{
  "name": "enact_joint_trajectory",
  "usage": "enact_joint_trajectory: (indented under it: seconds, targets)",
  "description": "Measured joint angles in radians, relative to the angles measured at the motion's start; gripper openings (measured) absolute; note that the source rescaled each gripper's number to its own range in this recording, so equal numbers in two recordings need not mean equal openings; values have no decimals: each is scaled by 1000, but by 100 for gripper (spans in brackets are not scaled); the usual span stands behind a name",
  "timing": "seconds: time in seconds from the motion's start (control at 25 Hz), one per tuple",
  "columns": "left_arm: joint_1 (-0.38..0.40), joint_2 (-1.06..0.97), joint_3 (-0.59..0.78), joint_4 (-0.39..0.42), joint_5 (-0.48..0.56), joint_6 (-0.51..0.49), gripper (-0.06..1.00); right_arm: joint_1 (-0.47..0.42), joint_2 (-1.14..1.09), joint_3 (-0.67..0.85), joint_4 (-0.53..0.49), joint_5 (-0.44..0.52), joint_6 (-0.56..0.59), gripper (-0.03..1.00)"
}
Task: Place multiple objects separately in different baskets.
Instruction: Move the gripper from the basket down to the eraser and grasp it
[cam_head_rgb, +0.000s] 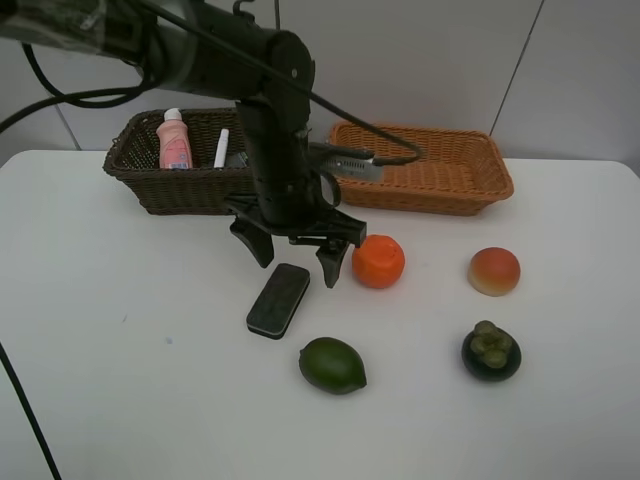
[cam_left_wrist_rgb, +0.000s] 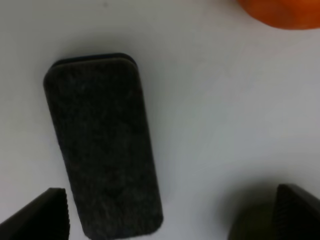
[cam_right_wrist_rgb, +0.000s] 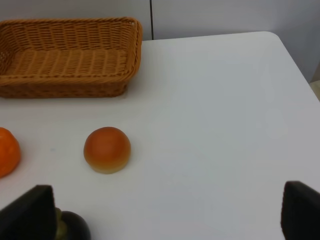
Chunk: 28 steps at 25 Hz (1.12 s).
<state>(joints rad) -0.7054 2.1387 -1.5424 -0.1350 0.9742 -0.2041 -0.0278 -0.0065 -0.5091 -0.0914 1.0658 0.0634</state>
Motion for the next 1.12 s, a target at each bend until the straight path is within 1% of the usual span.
enact_joint_trajectory:
  seconds: [0.12,0.24,0.52,0.8,0.84,0.88,0.92,1.0,1.04,1.12]
  targets:
    - [0,52,0,53,-5,-1,100,0,0,0,0,0,0,98]
    - [0,81,0,85,-9,-2,100,0,0,0,0,0,0,98]
    - [0,150,-1,94,-60,-2,100,0,0,0,0,0,0,98]
    - [0,159,-6,104,-70,-2,100,0,0,0,0,0,0,98]
    - [0,159,-7,104,-66,-2,97,0,0,0,0,0,0,98]
    - [0,160,-9,104,-61,-2,91,0,0,0,0,0,0,98]
    - [0,160,-9,104,-56,-2,83,0,0,0,0,0,0,98]
    - [0,161,-9,101,-38,-2,54,0,0,0,0,0,0,98]
    - [0,161,-9,100,-35,-2,53,0,0,0,0,0,0,98]
    - [0,161,-9,100,-22,5,54,0,0,0,0,0,0,98]
